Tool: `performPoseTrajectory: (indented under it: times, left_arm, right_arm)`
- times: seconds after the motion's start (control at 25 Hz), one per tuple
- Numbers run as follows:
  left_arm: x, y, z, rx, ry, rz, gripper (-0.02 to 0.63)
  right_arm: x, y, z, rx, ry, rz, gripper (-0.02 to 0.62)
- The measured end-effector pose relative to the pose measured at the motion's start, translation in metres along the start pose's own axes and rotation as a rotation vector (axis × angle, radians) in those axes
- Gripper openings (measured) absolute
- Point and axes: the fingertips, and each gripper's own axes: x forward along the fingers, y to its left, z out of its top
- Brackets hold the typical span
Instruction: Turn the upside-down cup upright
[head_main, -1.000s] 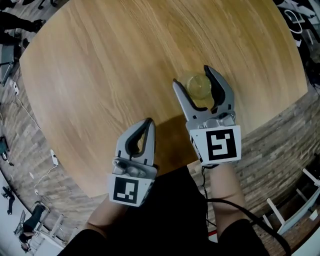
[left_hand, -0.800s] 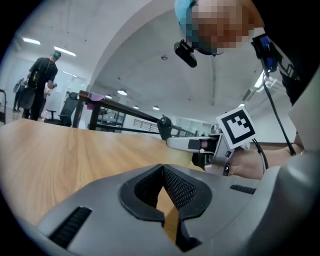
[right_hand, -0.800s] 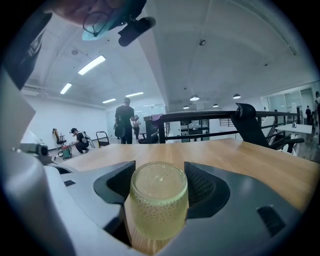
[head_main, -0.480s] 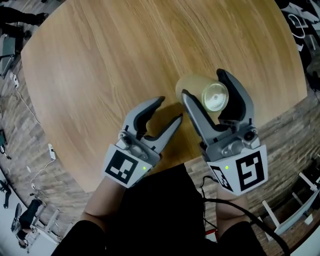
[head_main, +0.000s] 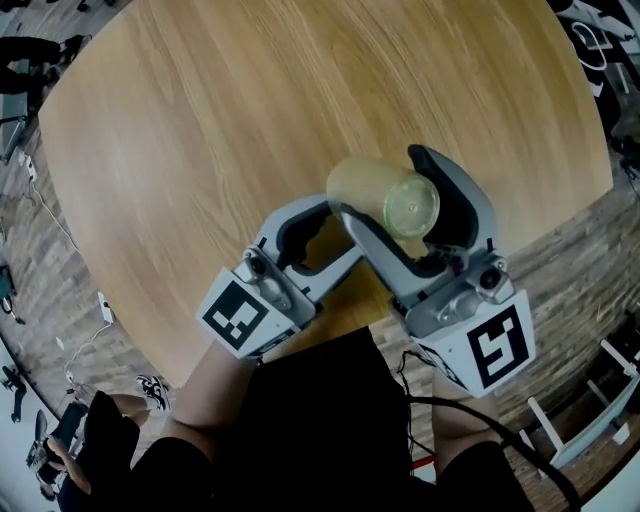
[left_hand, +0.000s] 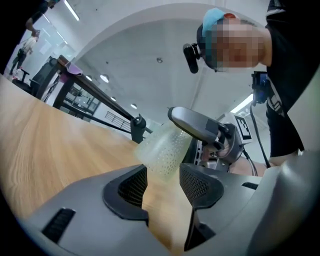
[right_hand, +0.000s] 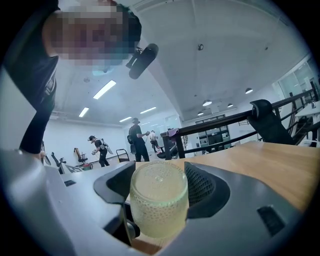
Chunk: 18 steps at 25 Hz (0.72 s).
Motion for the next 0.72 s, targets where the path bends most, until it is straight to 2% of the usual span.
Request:
performPoseTrajectory:
  times: [0.24, 0.4, 0.72]
  left_arm:
    - [-0.006, -0.003, -0.002, 0.085, 0.009, -0.020, 0.142]
    - [-0.009, -0.009, -0.003, 0.140, 0.014, -0.061, 0.099]
    - [-0.012, -0.029, -0.008, 0.204, 0.033, -0.118, 0.037]
  right_arm:
    - [-0.003, -0.001, -0.003, 0.067, -0.037, 0.085, 0.311]
    - [-0.007, -0.005, -0.004, 0.124, -0.081, 0.129, 0.313]
    - [-0.012, -0.015, -0.010, 0.181, -0.113, 0.090, 0.313]
